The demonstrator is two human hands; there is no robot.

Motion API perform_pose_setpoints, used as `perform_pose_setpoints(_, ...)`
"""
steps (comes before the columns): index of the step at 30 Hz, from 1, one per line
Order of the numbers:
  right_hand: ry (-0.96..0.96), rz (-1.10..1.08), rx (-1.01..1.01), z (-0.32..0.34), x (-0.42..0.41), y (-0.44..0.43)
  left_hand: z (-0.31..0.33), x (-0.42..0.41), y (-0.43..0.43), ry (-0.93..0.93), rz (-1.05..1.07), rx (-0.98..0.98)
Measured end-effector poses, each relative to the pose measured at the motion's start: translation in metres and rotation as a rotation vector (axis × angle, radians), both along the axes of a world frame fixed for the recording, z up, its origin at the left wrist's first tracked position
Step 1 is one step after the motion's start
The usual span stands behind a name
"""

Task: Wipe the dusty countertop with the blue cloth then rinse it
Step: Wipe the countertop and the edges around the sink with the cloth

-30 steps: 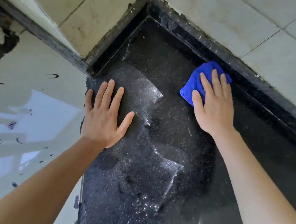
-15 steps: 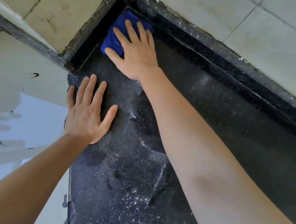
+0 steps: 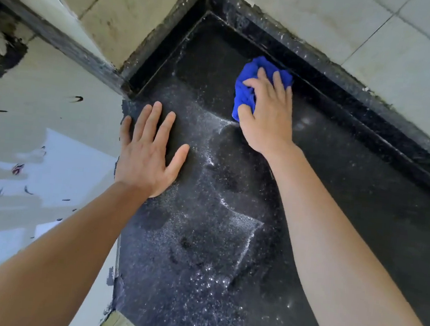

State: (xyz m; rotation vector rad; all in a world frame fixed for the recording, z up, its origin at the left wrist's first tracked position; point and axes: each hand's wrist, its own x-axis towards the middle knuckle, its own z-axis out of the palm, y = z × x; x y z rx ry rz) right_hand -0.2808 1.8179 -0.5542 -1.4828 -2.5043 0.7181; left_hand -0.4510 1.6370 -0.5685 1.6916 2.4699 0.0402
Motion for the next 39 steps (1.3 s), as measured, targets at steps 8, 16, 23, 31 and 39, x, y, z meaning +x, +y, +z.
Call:
perform_pose_setpoints(8,0.041,0.196,0.018,-0.001,0.027,-0.086,0.001,0.001,-0.003,-0.034,0.019,0.076)
perform_pose_setpoints(16,-0.081,-0.052,-0.023,0.006,0.085,-0.069,0.017,-0.001,-0.051,0.058,0.065,0.049)
perform_pose_setpoints(23,-0.164,0.145,0.031,0.003,-0.062,-0.072,0.013,-0.029,-0.091,0.065,0.175,-0.023)
perform_pose_setpoints(31,-0.146,0.667,0.063,0.010,-0.033,-0.068,0.019,-0.039,-0.084,0.057,0.103,-0.060)
perform_pose_setpoints(39,-0.207,0.162,-0.023,0.010,-0.105,0.017,0.019,-0.038,-0.085,0.044,0.118,-0.104)
